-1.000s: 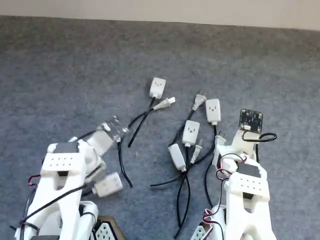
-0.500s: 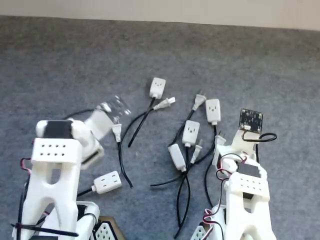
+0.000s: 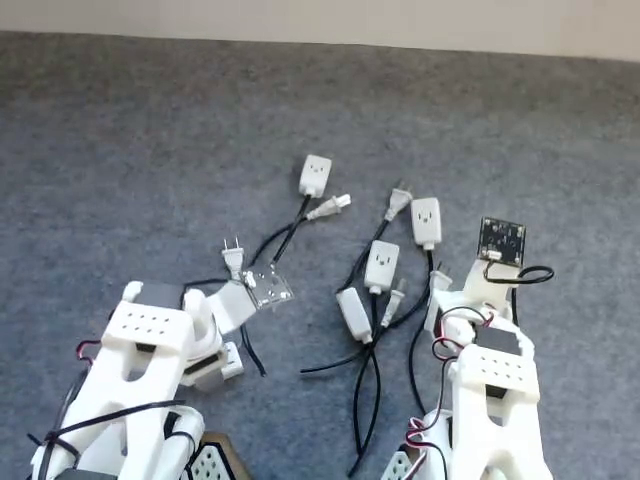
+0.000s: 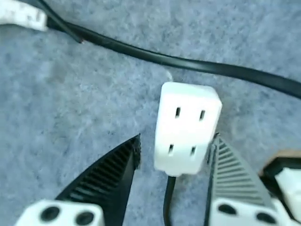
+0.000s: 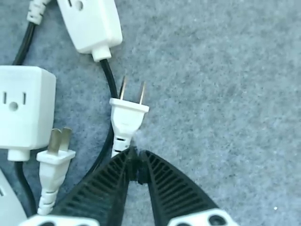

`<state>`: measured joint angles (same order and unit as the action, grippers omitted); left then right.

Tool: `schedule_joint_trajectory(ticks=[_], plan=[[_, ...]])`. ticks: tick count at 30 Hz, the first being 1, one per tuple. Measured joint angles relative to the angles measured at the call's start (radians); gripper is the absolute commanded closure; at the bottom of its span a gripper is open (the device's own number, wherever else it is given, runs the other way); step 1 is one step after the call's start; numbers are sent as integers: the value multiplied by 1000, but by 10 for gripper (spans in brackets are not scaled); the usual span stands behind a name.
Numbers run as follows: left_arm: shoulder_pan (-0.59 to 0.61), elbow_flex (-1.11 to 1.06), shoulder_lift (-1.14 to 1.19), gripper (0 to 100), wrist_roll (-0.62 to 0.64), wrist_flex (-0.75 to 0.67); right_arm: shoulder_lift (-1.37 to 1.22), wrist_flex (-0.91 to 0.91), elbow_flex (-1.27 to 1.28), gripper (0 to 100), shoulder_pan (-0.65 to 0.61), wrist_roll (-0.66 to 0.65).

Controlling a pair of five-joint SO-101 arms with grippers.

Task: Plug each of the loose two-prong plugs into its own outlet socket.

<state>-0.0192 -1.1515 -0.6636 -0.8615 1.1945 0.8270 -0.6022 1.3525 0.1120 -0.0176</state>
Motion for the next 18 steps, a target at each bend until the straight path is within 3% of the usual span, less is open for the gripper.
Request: schedule_joint_trajectory(ticks=[2,7,14,18], plan=[[0,-38,0,777,0,-41,0,0,0,988,0,0],[0,-89,0,915,-5,-138,0,0,0,988,0,0],[-17,-64,0,926,-54,-146,0,0,0,988,-8,0],[-127,-44,0,926,-55,-153,0,0,0,988,-29,0]])
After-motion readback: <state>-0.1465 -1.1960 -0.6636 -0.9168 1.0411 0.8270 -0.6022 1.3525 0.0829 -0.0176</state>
